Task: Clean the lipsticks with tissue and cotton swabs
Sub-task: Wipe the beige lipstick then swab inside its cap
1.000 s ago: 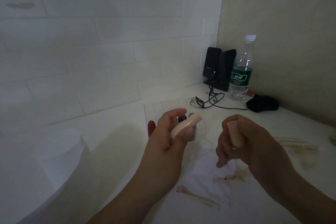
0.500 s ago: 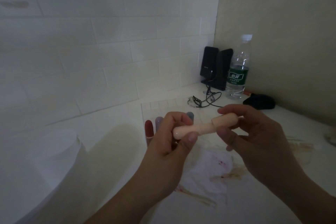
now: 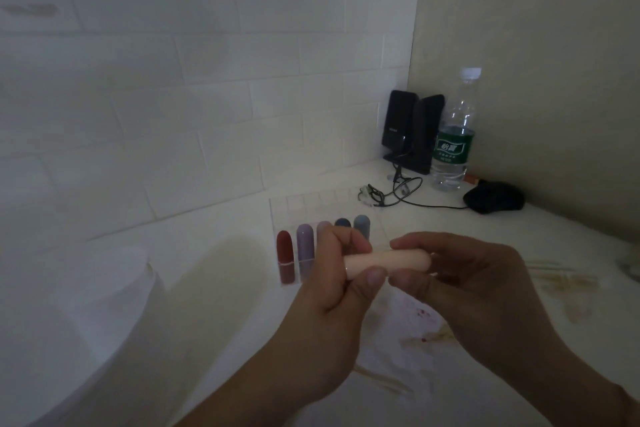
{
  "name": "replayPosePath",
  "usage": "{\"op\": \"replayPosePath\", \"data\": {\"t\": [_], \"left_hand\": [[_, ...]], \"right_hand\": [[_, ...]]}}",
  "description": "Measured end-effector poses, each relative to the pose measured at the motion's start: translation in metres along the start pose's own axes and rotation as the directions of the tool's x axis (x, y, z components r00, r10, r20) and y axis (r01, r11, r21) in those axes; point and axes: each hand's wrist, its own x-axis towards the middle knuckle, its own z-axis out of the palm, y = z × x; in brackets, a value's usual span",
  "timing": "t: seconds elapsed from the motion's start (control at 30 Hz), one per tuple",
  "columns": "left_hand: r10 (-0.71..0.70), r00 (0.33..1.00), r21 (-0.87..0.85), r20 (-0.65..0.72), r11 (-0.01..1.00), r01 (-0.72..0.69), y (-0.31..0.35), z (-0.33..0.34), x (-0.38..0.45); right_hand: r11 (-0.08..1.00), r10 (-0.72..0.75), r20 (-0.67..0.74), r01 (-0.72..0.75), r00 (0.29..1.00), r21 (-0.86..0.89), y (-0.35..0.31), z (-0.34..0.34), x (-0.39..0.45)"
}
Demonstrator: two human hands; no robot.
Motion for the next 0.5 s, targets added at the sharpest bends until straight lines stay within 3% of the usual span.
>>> {"op": "replayPosePath", "data": {"t": [0.13, 0.23, 0.33, 0.4, 0.5], "left_hand": [[0.026, 1.000, 0.034, 0.000, 0.999, -0.026, 0.007, 0.004, -0.001], [0.006, 0.998, 0.198, 0.068, 0.980, -0.019, 0.015, 0.001, 0.003], [0.072, 0.987, 0.442, -0.144, 0.897, -0.001, 0.000, -0.016, 0.012], [0.188, 0.937, 0.670, -0.296, 0.740, 0.063, -0.014, -0.029, 0.018], [0.186, 0.908, 0.739, -0.377, 0.651, 0.174, -0.028, -0.039, 0.022]], "right_hand": [[0.993, 0.000, 0.003, -0.001, 1.000, 0.122, 0.002, 0.003, 0.001], [0.970, 0.062, -0.022, -0.055, 0.998, 0.238, 0.009, 0.001, 0.006], [0.987, 0.060, -0.132, -0.039, 0.989, 0.154, 0.017, -0.006, 0.013], [0.999, 0.027, -0.208, -0.022, 0.978, 0.026, 0.022, -0.010, 0.021], [0.994, 0.003, -0.225, -0.028, 0.974, -0.109, 0.023, -0.009, 0.039]]}}
